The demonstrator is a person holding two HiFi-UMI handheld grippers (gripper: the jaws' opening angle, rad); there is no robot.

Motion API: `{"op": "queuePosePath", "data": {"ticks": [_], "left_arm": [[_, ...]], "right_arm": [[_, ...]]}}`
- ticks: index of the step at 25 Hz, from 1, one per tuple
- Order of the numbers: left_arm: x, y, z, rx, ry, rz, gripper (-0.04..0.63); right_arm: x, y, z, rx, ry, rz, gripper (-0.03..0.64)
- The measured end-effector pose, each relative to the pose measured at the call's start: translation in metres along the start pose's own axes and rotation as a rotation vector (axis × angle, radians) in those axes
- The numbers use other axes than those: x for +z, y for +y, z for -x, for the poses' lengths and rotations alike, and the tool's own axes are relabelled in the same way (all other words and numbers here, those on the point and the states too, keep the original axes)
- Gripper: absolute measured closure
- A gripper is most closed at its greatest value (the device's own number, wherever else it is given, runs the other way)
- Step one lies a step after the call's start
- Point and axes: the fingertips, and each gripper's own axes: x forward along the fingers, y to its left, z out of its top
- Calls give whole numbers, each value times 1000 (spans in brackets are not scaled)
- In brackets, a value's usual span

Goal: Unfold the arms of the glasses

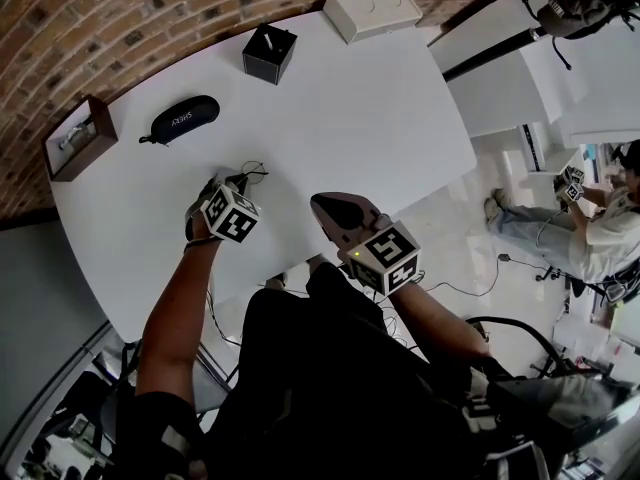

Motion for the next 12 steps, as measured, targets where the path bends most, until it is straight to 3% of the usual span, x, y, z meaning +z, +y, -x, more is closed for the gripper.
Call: {"op": "queuePosePath", "data": {"ticks": [12], "left_arm": [[-2, -3, 6, 4, -24, -1, 574]], "right_arm": [[-3, 0, 0, 5, 5, 0, 611]]}}
